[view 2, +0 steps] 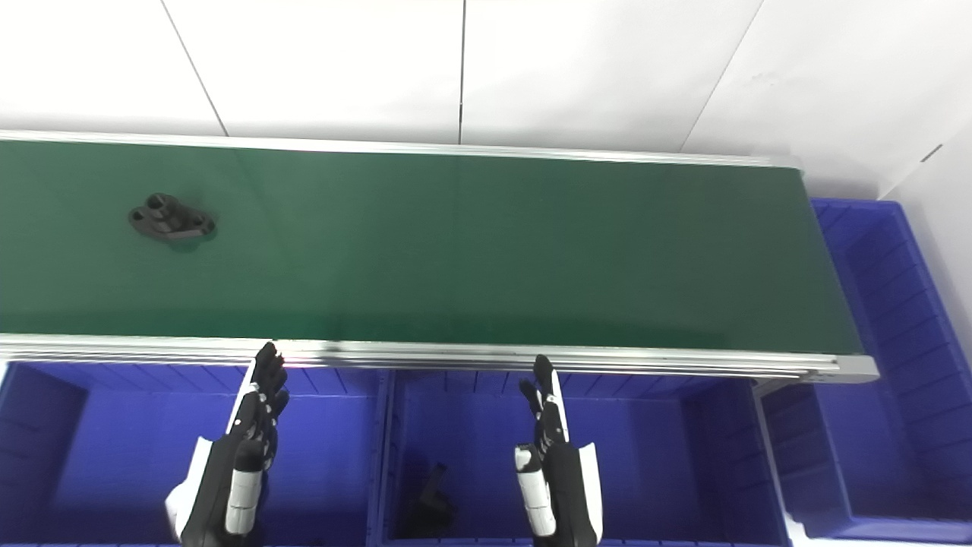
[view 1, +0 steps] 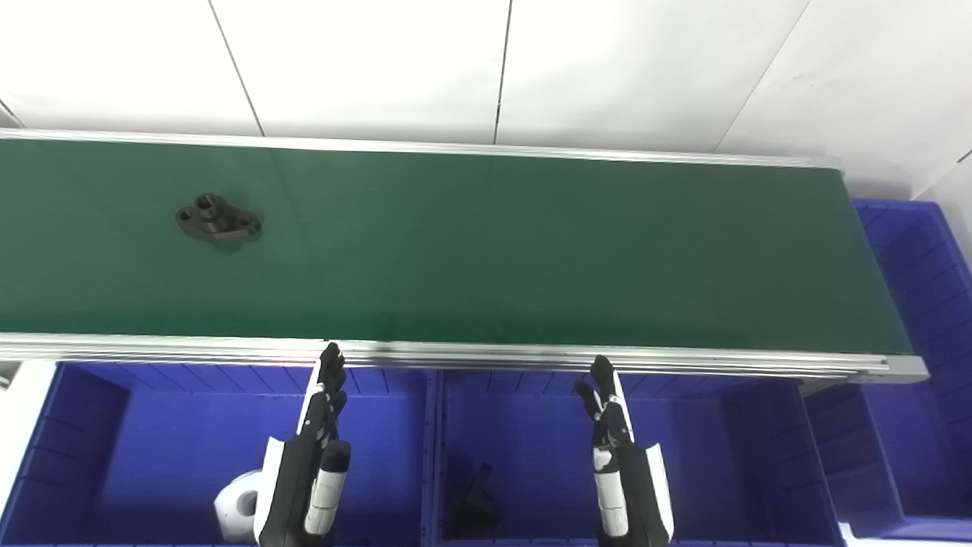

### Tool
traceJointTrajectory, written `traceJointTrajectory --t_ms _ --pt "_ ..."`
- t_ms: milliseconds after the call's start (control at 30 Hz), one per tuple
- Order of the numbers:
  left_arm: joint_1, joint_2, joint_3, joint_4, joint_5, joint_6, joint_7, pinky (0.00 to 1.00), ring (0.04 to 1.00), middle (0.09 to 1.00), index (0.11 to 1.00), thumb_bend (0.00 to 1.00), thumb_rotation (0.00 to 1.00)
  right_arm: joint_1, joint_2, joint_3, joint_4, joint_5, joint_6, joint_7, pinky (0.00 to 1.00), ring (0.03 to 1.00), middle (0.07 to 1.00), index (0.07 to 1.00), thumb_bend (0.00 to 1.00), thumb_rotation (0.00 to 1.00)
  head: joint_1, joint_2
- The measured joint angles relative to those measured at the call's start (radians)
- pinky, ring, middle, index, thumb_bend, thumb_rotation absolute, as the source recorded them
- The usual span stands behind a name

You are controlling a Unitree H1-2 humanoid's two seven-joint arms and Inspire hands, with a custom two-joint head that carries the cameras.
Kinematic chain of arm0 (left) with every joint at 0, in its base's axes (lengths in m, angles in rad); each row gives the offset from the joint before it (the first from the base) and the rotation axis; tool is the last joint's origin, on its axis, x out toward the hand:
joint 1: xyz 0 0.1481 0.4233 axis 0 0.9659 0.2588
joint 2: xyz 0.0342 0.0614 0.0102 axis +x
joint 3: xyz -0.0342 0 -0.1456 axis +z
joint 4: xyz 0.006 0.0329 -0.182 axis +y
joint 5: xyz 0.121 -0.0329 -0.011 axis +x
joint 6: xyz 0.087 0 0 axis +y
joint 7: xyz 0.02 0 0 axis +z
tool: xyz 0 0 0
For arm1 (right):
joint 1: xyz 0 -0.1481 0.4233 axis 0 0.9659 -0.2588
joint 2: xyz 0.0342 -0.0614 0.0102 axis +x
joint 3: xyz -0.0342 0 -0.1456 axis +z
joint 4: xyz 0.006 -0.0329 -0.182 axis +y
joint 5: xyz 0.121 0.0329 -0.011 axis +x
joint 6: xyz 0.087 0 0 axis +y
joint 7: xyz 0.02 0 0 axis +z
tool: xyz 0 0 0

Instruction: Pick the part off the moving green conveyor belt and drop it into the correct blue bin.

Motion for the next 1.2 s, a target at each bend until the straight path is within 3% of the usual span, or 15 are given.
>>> traceJointTrajectory --t_ms 33,100,167,200,267,400,600,900,1200 --pt "0.000 0.000 -0.001 0.006 0.002 -0.002 0.000 1.00 1.000 1.000 1.000 0.83 1.00 0.000 -0.001 -0.001 0.007 0.002 -0.001 0.000 1.00 0.955 1.000 1.000 0.76 1.00 0.003 -0.003" --pt "0.000 -0.001 -0.004 0.026 0.005 -0.010 0.001 1.00 1.000 1.000 1.000 0.82 1.00 -0.001 -0.001 -0.003 0.022 0.005 -0.004 0.000 1.00 0.956 1.000 1.000 0.75 1.00 0.054 -0.057" --pt "0.000 -0.003 -0.009 0.054 0.022 -0.035 0.004 1.00 1.000 1.000 1.000 0.82 1.00 -0.004 -0.003 -0.005 0.046 0.015 -0.023 0.001 1.00 0.961 1.000 1.000 0.75 1.00 0.077 -0.071" --pt "0.000 -0.004 -0.011 0.066 0.025 -0.043 0.006 1.00 1.000 1.000 1.000 0.81 1.00 -0.006 -0.004 -0.006 0.057 0.020 -0.030 0.003 1.00 0.963 1.000 1.000 0.74 1.00 0.097 -0.106" --pt "0.000 -0.009 -0.015 0.098 0.027 -0.061 0.013 1.00 1.000 1.000 1.000 0.83 1.00 -0.010 -0.005 -0.010 0.081 0.029 -0.056 0.010 1.00 0.964 1.000 1.000 0.74 1.00 0.101 -0.111" --pt "-0.005 -0.017 -0.016 0.149 0.029 -0.089 0.022 1.00 1.000 1.000 1.000 0.83 1.00 -0.024 -0.005 -0.023 0.130 0.051 -0.079 0.017 1.00 0.971 1.000 1.000 0.75 1.00 0.153 -0.192" --pt "-0.037 -0.017 -0.011 0.226 0.064 -0.134 0.046 0.94 0.981 1.000 1.000 0.80 1.00 -0.062 -0.025 -0.052 0.191 0.077 -0.088 0.022 1.00 0.981 1.000 1.000 0.78 1.00 0.201 -0.259" --pt "-0.065 -0.017 -0.007 0.296 0.088 -0.192 0.086 0.98 0.981 1.000 1.000 0.81 1.00 -0.084 -0.040 -0.073 0.227 0.109 -0.091 0.046 1.00 1.000 1.000 1.000 0.77 1.00 0.255 -0.298" --pt "-0.085 -0.016 -0.007 0.339 0.127 -0.231 0.110 0.92 0.947 1.000 1.000 0.72 1.00 -0.093 -0.048 -0.101 0.236 0.123 -0.091 0.058 1.00 0.999 1.000 1.000 0.73 1.00 0.313 -0.318"
